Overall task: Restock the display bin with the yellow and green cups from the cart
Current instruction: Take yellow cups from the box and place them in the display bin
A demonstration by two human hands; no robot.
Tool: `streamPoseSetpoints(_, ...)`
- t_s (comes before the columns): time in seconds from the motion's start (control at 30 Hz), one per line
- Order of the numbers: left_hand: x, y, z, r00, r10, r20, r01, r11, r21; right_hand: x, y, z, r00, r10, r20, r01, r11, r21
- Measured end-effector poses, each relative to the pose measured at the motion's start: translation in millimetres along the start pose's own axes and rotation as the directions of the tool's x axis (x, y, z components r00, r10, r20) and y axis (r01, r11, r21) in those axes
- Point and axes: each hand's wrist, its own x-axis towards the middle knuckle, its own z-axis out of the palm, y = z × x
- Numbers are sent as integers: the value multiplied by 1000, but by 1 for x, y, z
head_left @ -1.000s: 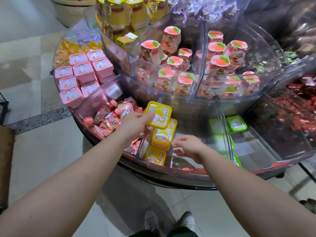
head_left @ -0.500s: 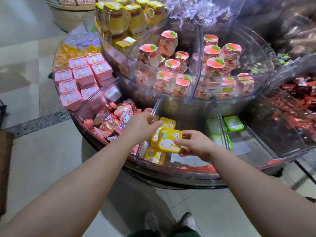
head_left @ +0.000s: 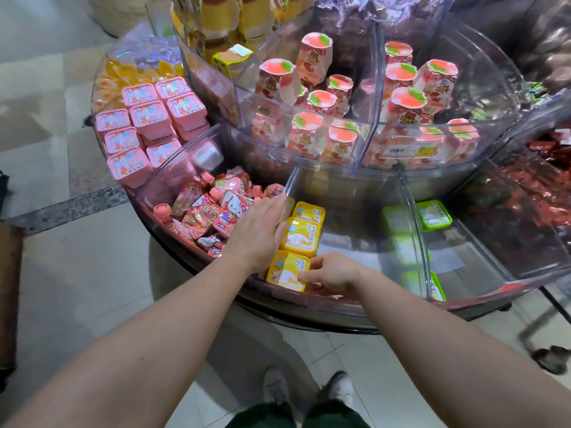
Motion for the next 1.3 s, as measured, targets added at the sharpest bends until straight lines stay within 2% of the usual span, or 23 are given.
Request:
streamPoseSetpoints(0.13, 0, -1, 1, 1000, -12, -5, 12, 999, -30, -2, 0, 1, 1000, 14, 7, -14, 999, 36)
streamPoseSetpoints(0.27, 0, -3, 3, 1000, -17, -12, 16, 998, -61, -10, -1, -5, 998, 47, -33, -47, 999, -3)
streamPoseSetpoints(0.33, 0, -2, 2, 1000, -24, 2, 24, 998, -55, -15, -3, -15, 994, 15, -110, -17, 1000, -18)
streamPoseSetpoints(0.43, 0, 2, -3, 999, -35, 22, 36, 999, -25, -30, -12, -36, 962, -107, -250, 56, 978, -202)
streamPoseSetpoints(0.57, 4, 14, -13, 997, -67, -30, 69, 994, 85, -57, -27, -62, 874, -342, -346, 159, 873, -462)
streamPoseSetpoints(0.7, 28, 56, -23, 989, -96, -108, 115, 974, 193, -86, -25, -91, 705, -566, -426, 261, 767, -587)
streamPoseSetpoints(0.77, 45, 96, -23, 988, -82, -130, 108, 973, 206, -98, -16, -116, 620, -636, -459, 243, 712, -659)
streamPoseSetpoints(0.87, 70, 171, -8, 988, -18, -152, 48, 978, 202, -123, 17, -166, 566, -625, -538, 133, 713, -689)
streamPoseSetpoints(0.97, 89, 264, 23, 990, 61, -128, -35, 980, 194, -160, 74, -231, 550, -556, -624, 40, 763, -645)
streamPoseSetpoints(1.1, 114, 395, 78, 981, 185, -64, -173, 972, 158, -216, 161, -317, 476, -482, -736, -61, 817, -574)
streamPoseSetpoints(1.2, 130, 491, 113, 956, 293, -17, -290, 951, 108, -254, 220, -375, 418, -401, -816, -115, 867, -485)
streamPoseSetpoints(1.27, 143, 569, 143, 925, 379, 30, -380, 921, 83, -281, 273, -422, 377, -288, -880, -170, 913, -372)
streamPoseSetpoints(1.3, 145, 579, 148, 918, 393, 42, -395, 915, 81, -283, 282, -429, 377, -278, -883, -173, 916, -362)
